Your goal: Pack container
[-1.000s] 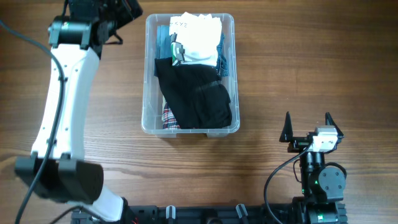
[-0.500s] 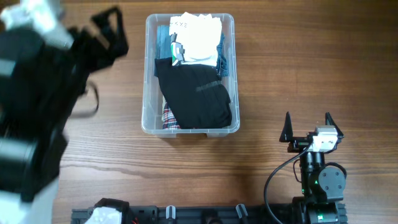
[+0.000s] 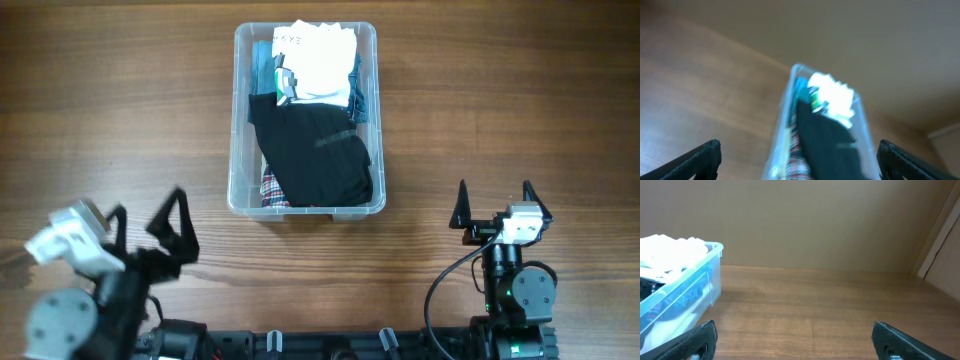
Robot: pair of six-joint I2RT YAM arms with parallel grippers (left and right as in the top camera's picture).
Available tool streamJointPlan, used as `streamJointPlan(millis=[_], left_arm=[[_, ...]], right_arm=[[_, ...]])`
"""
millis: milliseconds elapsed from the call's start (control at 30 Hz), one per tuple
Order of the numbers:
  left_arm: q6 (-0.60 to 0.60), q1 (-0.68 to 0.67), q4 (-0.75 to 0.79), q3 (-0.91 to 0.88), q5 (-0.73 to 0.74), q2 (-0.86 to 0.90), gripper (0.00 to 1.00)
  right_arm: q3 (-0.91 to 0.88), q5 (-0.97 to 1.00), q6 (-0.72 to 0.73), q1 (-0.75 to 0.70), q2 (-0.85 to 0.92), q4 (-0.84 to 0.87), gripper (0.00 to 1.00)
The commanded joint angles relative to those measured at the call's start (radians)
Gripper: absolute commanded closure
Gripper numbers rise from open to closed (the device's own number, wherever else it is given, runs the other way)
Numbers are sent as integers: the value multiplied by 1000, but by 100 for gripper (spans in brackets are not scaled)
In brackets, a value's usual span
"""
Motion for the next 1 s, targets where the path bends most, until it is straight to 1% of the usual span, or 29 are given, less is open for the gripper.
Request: streamJointPlan(millis=[0,67,167,267,333,400,433,500,567,667,767,867,967], left_arm=[[-19,43,28,-230,-5,-179,0],[-18,59,67,-314,10,-238,0],[-18,82,177,-443,30,-311,0],[-17,89,334,-574,49,-356,0],[-12,89,429,-637,57,-361,0],[7,89,556,-703,66,-361,0],[32,89,617,-730,75,-361,0],[118,89,742,-784,106,-361,0],[196,89,815,-819,126,-361,0],[298,96,849,-856,166,-361,0],[349,114,848,-879,214,-361,0],[360,140,848,-902,251,-361,0],[361,156,848,-926,253,-361,0]], right_arm=[[-2,-16,12,-5,-11,3,0],[-2,-16,12,-5,-11,3,0],[-2,-16,12,-5,-11,3,0],[-2,-16,12,-5,-11,3,0],[-2,-16,11,-5,-11,3,0],[-2,-16,12,-5,-11,3,0],[-2,-16,12,-5,-11,3,0],[-2,-17,12,-5,-11,3,0],[-2,-16,12,-5,-11,3,0],[-2,-16,12,-5,-11,3,0],[-2,-16,12,-5,-11,3,0],[-2,-16,12,-5,-11,3,0],[-2,-16,12,-5,-11,3,0]])
